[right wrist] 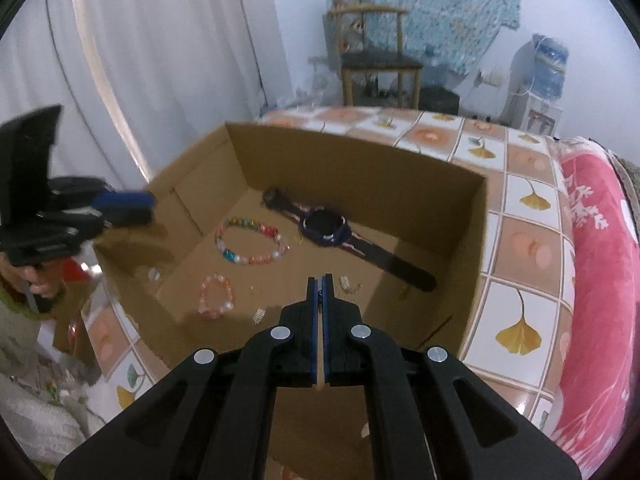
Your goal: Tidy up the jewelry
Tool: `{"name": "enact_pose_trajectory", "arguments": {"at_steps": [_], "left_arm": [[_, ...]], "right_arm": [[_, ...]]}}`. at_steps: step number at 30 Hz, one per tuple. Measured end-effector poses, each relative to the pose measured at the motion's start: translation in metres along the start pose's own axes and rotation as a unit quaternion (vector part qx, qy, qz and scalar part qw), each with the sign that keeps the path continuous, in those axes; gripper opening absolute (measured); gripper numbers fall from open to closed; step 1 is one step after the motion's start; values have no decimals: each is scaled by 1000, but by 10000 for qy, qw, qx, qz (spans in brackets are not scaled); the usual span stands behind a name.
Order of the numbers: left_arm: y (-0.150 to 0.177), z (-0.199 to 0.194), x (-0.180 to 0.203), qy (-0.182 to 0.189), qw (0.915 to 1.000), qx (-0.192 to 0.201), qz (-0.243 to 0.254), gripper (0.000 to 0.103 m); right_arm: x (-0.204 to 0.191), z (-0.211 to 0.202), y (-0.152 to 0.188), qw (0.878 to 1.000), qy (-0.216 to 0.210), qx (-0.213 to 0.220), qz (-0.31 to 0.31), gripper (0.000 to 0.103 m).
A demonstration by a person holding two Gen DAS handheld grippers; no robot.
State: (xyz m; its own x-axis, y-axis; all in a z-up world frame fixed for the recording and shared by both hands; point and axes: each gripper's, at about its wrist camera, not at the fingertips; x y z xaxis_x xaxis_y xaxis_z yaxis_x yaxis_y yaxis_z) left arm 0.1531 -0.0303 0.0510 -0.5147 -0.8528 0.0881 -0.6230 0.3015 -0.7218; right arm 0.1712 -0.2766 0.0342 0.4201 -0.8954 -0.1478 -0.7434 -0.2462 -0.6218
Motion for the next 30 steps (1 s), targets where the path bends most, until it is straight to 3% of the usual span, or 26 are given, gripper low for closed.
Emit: {"name": "enact_pose_trajectory", "arguments": {"at_steps": [4, 8, 12, 15, 21, 23, 27, 30], "left_arm": [[11, -19, -3, -99, 9993, 302, -180, 47], [28, -35, -5, -418, 9972, 522, -323, 68], [40, -47, -10, -388, 9957, 619, -569, 74], [45, -57, -6, -541, 9942, 721, -587, 79], [51, -84, 19, -887, 9879, 1187, -459, 92], [52, -89, 29, -1032, 9853, 1290, -438, 95], [54, -97, 45, -1233, 9812, 1392, -510, 95], [55, -97, 55, -1527, 9771, 1350, -607, 95]], "right_arm": [[-6, 20, -7, 9984, 294, -471, -101, 2], [-5, 30, -9, 9951, 739, -641, -123, 5], [-4, 14, -10, 9959, 789, -430, 93, 6], [-6, -17, -9, 9967, 717, -17, 369, 10], [-32, -98, 22, 9876, 528, 1150, 928, 41], [-43, -120, 39, 9818, 459, 1477, 1100, 59], [-69, -135, 76, 9740, 750, 1680, 1322, 81], [-82, -130, 95, 9702, 1073, 1569, 1505, 86]]}}
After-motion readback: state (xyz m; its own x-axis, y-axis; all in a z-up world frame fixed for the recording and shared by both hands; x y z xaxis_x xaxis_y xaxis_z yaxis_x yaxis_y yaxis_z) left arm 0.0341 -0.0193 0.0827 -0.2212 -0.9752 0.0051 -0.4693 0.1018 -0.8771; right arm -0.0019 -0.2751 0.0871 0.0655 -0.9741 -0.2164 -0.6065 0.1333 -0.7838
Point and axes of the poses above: each gripper's, at about its wrist camera, not at the fingertips, and z roughly the way its jaws point, x to its right, y to its underside, and after that the axes turned 3 degrees about z, right-handed
